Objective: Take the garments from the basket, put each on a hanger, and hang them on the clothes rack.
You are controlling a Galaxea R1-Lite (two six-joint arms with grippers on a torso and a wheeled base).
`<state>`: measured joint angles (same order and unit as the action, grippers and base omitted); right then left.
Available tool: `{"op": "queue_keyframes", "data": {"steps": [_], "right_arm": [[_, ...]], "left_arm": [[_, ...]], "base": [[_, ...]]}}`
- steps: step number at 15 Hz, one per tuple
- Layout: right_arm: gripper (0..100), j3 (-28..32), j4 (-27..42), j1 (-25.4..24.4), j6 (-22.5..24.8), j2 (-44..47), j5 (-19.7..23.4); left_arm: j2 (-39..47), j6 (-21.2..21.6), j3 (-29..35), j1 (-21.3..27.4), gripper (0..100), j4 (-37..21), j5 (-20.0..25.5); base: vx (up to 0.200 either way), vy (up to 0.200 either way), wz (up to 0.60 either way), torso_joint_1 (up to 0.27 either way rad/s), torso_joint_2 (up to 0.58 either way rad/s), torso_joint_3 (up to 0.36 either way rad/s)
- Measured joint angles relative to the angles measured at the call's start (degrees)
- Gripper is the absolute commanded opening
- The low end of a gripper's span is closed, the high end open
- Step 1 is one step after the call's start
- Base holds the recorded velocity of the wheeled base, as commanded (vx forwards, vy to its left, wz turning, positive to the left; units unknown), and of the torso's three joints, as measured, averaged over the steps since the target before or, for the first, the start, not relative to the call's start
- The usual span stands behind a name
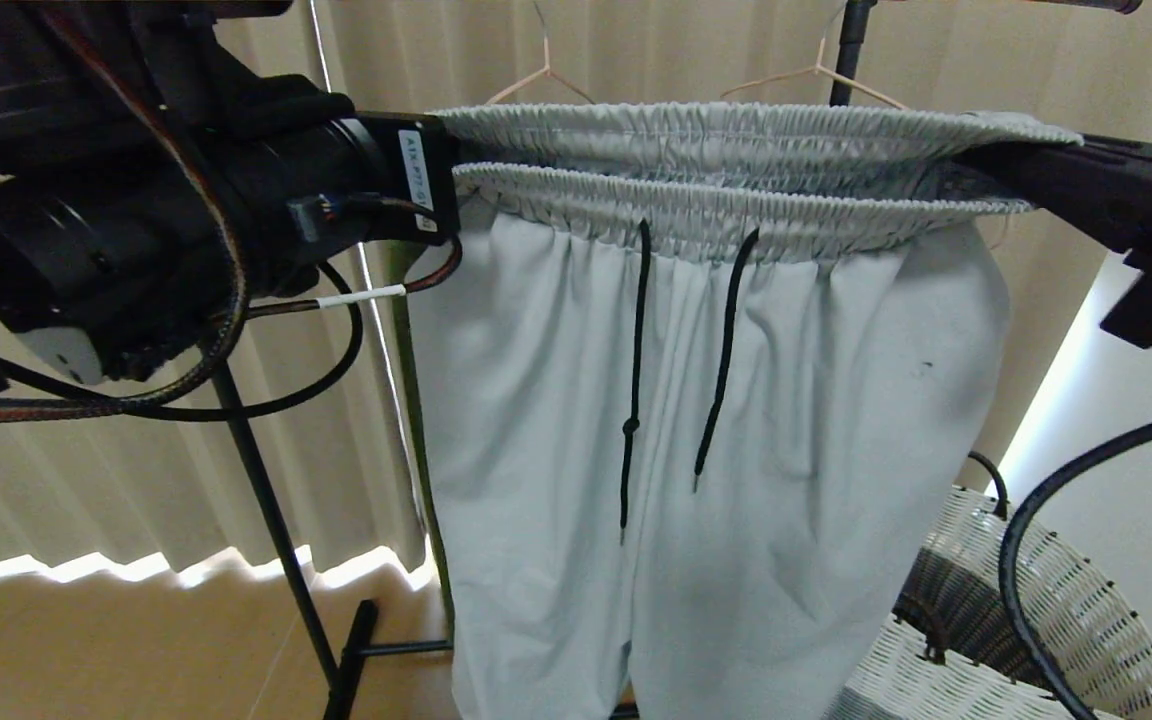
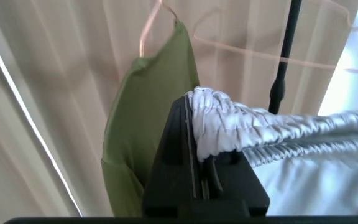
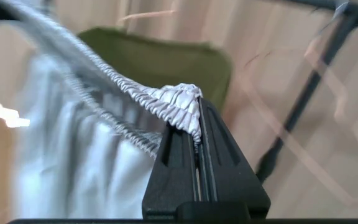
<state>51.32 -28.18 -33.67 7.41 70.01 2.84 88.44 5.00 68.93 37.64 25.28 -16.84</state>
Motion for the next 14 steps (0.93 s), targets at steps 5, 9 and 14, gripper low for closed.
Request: {"op": "queue_keyframes", "data": {"steps": [5,9,14], "right_arm": [[0,-5.16,-0.59,-1.41,-1.97,-3.62,5.89],[0,-5.52,-0.50,-0.89,-1.51,-4.17,5.47],[0,-4.28,-2.00,6.30,0.09,-0.85,5.52]], "left_arm": [[1.91,0.00,0.32,0.15,0,0.06,0.06],[1.91,0.09,0.15,0.15,0,-0.41,0.09],[-3.47,0.12,0.45,0.17,0,-11.17,2.36]], "base": [[0.000,0.000,0.00,0.000,0.00,0.000],[0.000,0.000,0.00,0.000,0.00,0.000],[0.000,0.000,0.00,0.000,0.00,0.000]]}}
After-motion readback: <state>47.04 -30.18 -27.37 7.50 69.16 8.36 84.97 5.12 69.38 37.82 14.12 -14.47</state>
